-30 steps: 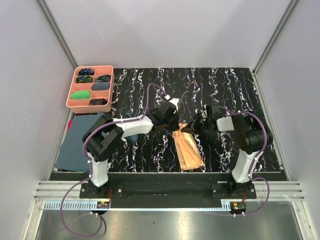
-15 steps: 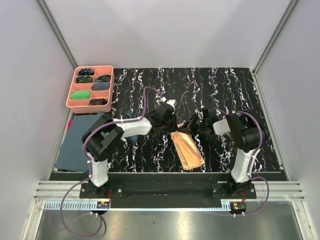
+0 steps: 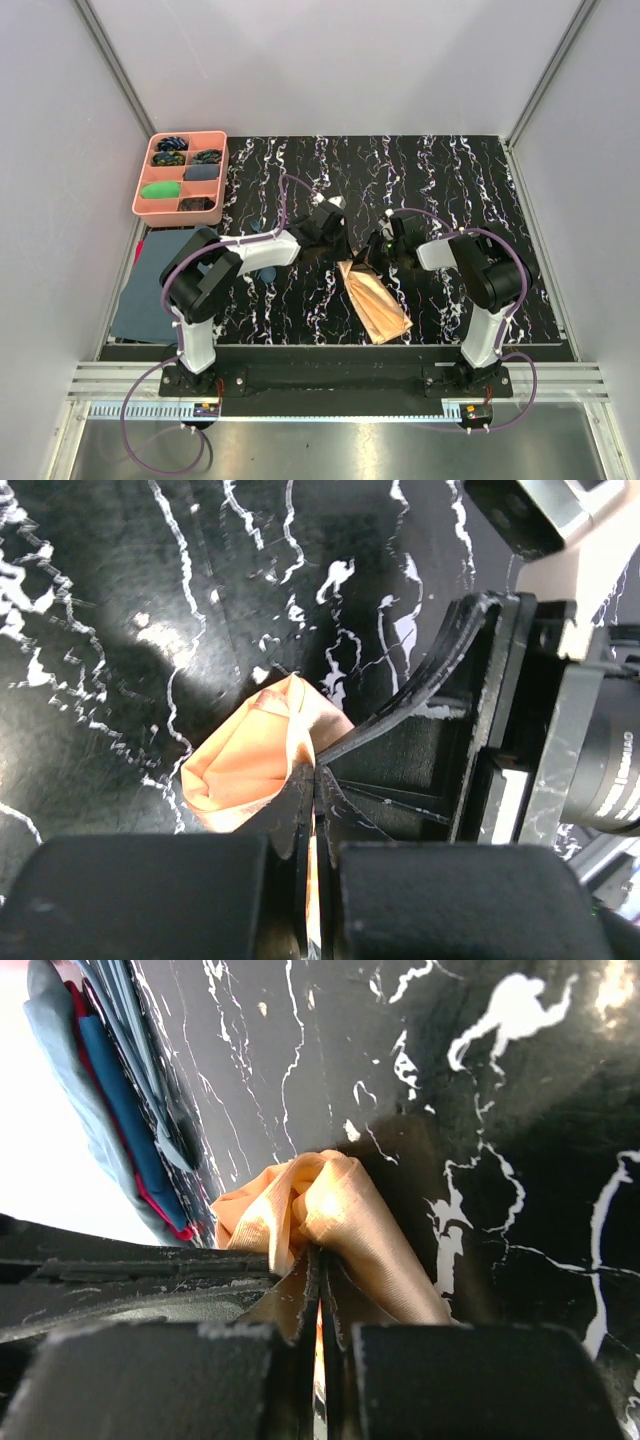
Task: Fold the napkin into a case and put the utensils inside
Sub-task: Stuff the top corner of the smaller-rectangle-folded napkin at the center of the board.
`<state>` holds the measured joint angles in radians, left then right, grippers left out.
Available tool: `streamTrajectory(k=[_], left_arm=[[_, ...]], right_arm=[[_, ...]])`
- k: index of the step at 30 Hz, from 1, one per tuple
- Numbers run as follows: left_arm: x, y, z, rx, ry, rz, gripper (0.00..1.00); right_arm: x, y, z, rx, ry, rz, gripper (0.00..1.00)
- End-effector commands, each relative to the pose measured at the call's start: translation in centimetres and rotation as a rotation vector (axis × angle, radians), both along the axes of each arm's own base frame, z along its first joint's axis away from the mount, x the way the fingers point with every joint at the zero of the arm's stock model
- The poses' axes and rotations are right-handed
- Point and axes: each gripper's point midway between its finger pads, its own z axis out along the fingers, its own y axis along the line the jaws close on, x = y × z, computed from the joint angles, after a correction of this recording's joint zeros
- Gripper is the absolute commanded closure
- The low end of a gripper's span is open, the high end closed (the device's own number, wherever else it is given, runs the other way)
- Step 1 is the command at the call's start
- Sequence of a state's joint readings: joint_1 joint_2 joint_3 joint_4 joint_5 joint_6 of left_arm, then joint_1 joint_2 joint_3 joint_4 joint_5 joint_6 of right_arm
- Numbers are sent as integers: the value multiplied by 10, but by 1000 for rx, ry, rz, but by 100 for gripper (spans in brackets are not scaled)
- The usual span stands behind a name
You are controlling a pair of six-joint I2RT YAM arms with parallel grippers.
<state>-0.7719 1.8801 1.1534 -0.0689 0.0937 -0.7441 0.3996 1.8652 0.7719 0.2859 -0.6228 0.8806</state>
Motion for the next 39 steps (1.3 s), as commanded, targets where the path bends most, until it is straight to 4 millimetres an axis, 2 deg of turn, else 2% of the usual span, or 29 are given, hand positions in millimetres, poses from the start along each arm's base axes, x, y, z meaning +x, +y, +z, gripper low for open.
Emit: streamTrajectory(k=[1, 5, 10, 11, 13, 14, 17, 19, 21, 22, 23, 24, 25, 26, 30, 35, 36, 37, 39], left_arm=[[11, -11, 32, -87, -12, 35, 100], [7, -3, 20, -60, 24, 40, 100], [-2, 8, 7, -31, 50, 59, 100], [-2, 10, 11, -31, 40, 66, 98], [-1, 15, 12, -17, 21, 67, 89], [0, 18, 16, -12, 10, 75, 80], [1, 26, 21, 9, -13, 81, 62], [2, 33, 25, 24, -42, 91, 58], [4, 41, 38, 31, -87, 109, 53], [2, 54, 58, 30, -140, 136, 50], [1, 60, 61, 40, -147, 150, 50], [-3, 69, 57, 56, -145, 171, 50], [-6, 73, 66, 40, -161, 181, 51], [-8, 78, 64, 43, -156, 191, 52], [-25, 91, 33, 68, -56, 199, 71], [-22, 90, 1, 92, -3, 205, 80], [-20, 84, 1, 79, 8, 189, 82], [-21, 81, -9, 90, 31, 177, 86], [-21, 70, -14, 62, 53, 158, 87]], right_arm=[[-7, 9, -2, -14, -37, 73, 100], [5, 9, 4, -36, -86, 68, 100], [5, 15, 2, 3, -56, 77, 100], [5, 16, 2, 8, -47, 73, 100], [6, 17, 2, 11, -45, 71, 100], [6, 16, -1, 4, -40, 65, 100], [5, 15, -5, -3, -33, 58, 100], [7, 14, -6, -10, -39, 55, 100], [6, 14, -7, -11, -33, 58, 100], [7, 14, -7, -18, -35, 58, 100], [7, 14, -7, -19, -35, 59, 100], [7, 13, -7, -23, -36, 57, 100], [8, 13, -5, -27, -47, 61, 100], [8, 12, -6, -36, -44, 57, 100], [9, 10, -4, -54, -55, 60, 100], [8, 10, -3, -52, -49, 57, 100], [8, 10, -2, -51, -53, 58, 100], [7, 9, -1, -51, -52, 58, 100], [8, 9, 1, -56, -56, 53, 100]])
